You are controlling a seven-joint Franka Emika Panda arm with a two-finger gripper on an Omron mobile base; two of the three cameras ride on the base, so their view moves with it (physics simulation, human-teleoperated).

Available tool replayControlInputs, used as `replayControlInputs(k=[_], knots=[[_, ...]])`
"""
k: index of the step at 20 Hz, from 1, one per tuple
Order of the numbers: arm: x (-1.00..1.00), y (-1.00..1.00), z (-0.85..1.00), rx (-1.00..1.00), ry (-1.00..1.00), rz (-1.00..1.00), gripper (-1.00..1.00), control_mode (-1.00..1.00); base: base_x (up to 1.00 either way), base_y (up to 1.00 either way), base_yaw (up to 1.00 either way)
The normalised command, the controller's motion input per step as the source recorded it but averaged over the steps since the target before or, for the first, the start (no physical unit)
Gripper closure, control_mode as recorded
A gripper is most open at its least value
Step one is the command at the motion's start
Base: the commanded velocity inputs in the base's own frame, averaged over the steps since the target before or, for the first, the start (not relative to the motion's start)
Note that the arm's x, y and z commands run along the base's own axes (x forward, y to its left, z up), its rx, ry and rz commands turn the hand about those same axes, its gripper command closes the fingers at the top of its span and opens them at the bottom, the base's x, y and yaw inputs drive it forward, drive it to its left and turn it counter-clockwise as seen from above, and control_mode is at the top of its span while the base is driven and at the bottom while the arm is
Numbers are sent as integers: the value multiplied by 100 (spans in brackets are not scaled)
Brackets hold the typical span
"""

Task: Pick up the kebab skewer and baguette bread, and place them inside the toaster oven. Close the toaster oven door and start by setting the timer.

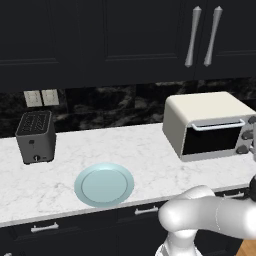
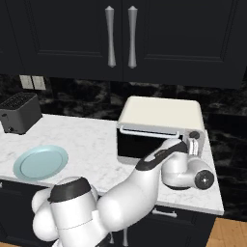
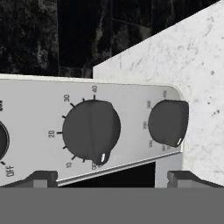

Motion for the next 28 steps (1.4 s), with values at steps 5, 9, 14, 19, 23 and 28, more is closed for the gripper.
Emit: replayControlInputs(k=[5, 9, 14, 19, 23, 28], knots=[[1, -6, -2, 19, -6, -2, -100, -100, 0, 0, 0], [6, -3, -1, 16, -9, 0, -100, -100, 0, 0, 0], [11, -4, 0, 14, -13, 0, -100, -100, 0, 0, 0], [11, 0, 0, 6, -14, 0, -100, -100, 0, 0, 0], [18, -2, 0, 1, -10, 0, -100, -100, 0, 0, 0], [12, -10, -3, 0, -3, -2, -100, -100, 0, 0, 0]])
